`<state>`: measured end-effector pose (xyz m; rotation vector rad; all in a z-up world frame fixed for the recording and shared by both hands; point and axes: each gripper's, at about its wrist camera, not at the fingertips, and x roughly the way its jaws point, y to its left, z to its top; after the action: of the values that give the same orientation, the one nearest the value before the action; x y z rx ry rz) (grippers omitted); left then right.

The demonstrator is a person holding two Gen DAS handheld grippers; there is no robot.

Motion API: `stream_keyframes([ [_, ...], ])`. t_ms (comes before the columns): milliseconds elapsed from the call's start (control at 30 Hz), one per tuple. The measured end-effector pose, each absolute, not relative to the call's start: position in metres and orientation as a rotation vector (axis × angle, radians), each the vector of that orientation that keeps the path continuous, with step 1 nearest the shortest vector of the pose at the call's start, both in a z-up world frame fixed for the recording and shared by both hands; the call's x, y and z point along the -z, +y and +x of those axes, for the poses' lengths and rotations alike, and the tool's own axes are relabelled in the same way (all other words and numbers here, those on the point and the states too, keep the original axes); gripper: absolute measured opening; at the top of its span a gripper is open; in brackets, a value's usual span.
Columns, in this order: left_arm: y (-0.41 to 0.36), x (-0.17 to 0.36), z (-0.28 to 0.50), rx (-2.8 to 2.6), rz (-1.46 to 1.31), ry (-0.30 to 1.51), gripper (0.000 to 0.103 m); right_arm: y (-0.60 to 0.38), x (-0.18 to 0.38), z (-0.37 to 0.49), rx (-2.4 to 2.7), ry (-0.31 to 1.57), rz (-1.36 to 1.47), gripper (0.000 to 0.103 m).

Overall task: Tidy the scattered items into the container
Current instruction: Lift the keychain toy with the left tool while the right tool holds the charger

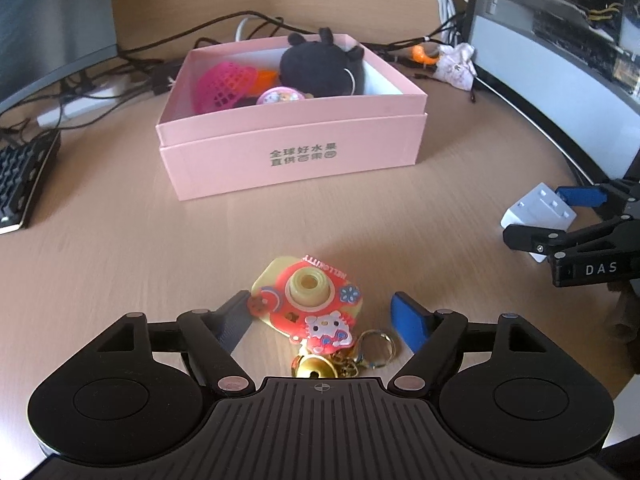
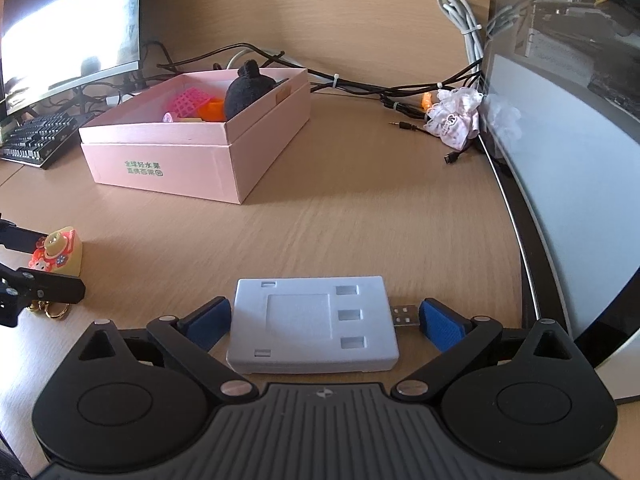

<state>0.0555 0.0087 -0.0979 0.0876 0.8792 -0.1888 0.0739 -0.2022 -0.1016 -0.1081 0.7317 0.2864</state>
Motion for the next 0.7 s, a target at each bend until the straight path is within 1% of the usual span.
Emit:
stream_keyframes([
  [67, 0.007, 0.098, 0.056, 0.187, 0.101, 0.877, 0.079, -0.203, 0.102, 0.073, -0.289, 0.730, -0.108, 0.099],
  [167, 0.006, 0.098, 0.057, 0.177, 0.106, 0.875, 0.077, -0.202, 0.101, 0.068, -0.299, 0.716, -0.120, 0.093],
  [233, 0.007, 0.097, 0.058, 0.165, 0.105, 0.871, 0.067, -0.201, 0.100, 0.066, -0.299, 0.709, -0.129, 0.091],
  [267, 0.007, 0.096, 0.058, 0.161, 0.105, 0.869, 0.064, -0.201, 0.100, 0.066, -0.299, 0.708, -0.132, 0.091],
  [500, 0.008, 0.092, 0.057, 0.150, 0.110, 0.867, 0.063, -0.198, 0.096, 0.061, -0.300, 0.700, -0.145, 0.091],
  [700, 0.007, 0.076, 0.050, 0.171, 0.107, 0.837, 0.063, -0.191, 0.082, 0.054, -0.321, 0.677, -0.140, 0.091],
])
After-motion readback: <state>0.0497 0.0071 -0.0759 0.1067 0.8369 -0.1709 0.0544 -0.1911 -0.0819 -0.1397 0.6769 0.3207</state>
